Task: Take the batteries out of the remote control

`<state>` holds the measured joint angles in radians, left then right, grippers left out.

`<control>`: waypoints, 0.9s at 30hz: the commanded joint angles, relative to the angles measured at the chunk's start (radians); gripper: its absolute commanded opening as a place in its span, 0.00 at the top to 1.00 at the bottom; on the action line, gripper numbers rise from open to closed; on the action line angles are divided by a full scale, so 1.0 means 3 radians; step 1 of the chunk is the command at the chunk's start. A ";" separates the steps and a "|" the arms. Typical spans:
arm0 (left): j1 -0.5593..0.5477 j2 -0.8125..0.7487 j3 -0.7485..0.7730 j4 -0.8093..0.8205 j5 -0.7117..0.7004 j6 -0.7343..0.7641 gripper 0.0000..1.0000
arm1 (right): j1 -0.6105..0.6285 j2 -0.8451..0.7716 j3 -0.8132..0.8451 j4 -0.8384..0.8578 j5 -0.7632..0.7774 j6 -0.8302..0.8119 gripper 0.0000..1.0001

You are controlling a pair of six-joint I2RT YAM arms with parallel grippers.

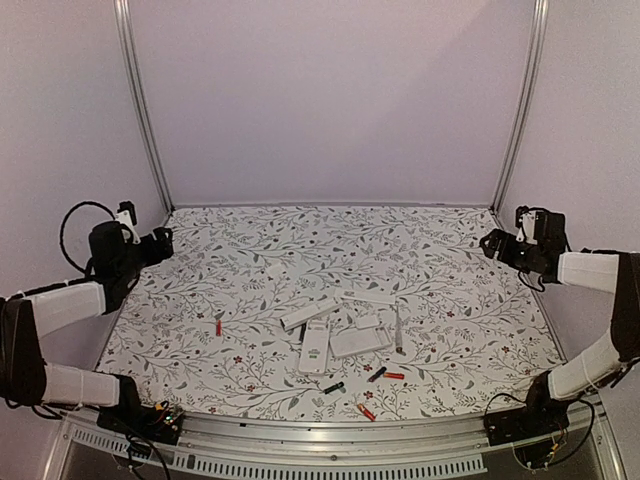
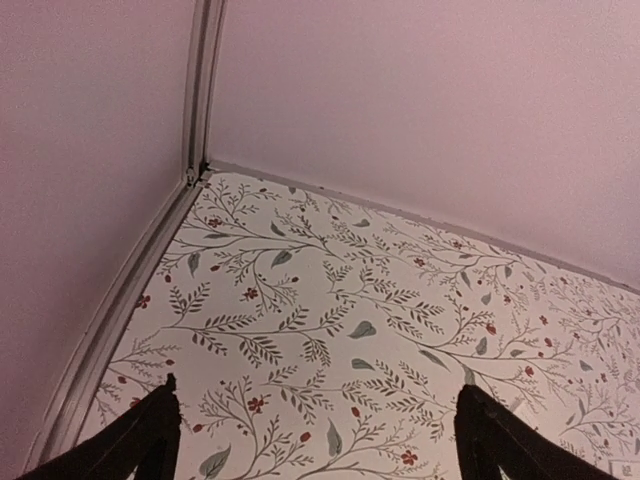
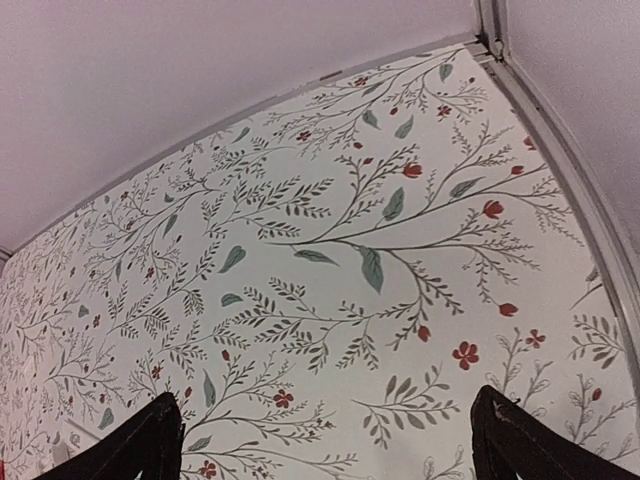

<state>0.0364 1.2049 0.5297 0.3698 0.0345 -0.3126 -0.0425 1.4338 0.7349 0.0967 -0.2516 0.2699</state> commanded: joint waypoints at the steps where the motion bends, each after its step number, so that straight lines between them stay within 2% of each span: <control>1: 0.0047 -0.0325 -0.0442 0.0527 -0.0372 0.0312 0.04 | -0.0355 -0.0444 -0.0397 0.0547 -0.0119 -0.0147 0.01; 7: 0.0047 -0.0498 -0.0956 0.1203 -0.0386 0.0562 0.02 | -0.0451 -0.0966 -0.1159 0.1662 0.0230 -0.0168 0.01; 13: 0.0047 -0.0330 -0.1206 0.1691 -0.0375 0.0646 0.01 | -0.0451 -0.0908 -0.1961 0.3131 0.0645 -0.0394 0.01; 17: 0.0045 -0.0084 -0.1185 0.1840 -0.0353 0.0693 0.00 | -0.0448 -0.0674 -0.1934 0.3291 0.0691 -0.0408 0.01; 19: 0.0042 -0.0014 -0.1150 0.1852 -0.0249 0.0720 0.00 | -0.0451 -0.0615 -0.1870 0.3183 0.0679 -0.0410 0.01; 27: 0.0022 -0.0024 -0.1133 0.1777 -0.0316 0.0681 0.01 | -0.0449 -0.0623 -0.1876 0.3171 0.0726 -0.0386 0.01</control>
<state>0.0463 1.1999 0.1806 0.8799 -0.0551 -0.1192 -0.1772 1.2427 0.1574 1.0210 -0.0589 0.1608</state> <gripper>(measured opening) 0.995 0.989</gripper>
